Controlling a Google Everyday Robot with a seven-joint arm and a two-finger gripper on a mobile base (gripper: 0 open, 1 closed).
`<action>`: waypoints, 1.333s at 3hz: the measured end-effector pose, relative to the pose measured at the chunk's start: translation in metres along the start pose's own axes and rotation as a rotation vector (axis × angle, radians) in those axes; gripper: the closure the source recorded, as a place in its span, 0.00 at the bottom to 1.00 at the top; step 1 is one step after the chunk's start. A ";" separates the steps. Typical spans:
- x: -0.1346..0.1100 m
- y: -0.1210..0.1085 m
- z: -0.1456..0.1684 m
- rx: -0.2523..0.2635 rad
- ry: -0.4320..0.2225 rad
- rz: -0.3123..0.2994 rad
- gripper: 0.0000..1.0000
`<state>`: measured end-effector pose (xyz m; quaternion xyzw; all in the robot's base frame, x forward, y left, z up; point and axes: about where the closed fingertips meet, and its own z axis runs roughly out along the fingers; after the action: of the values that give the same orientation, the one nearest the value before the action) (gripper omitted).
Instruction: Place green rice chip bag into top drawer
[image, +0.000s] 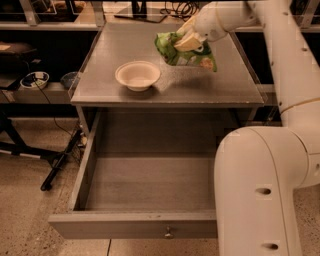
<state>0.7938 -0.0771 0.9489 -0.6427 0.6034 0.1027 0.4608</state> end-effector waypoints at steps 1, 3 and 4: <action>-0.008 0.015 -0.022 -0.056 -0.048 -0.053 1.00; -0.021 0.021 -0.043 -0.069 -0.052 -0.037 1.00; -0.028 0.025 -0.058 -0.075 -0.058 -0.020 1.00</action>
Offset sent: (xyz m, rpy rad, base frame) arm -0.0204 -0.0085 0.0094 0.0057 -0.0094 0.0728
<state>0.7404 -0.0961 0.9883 -0.6621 0.5791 0.1391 0.4548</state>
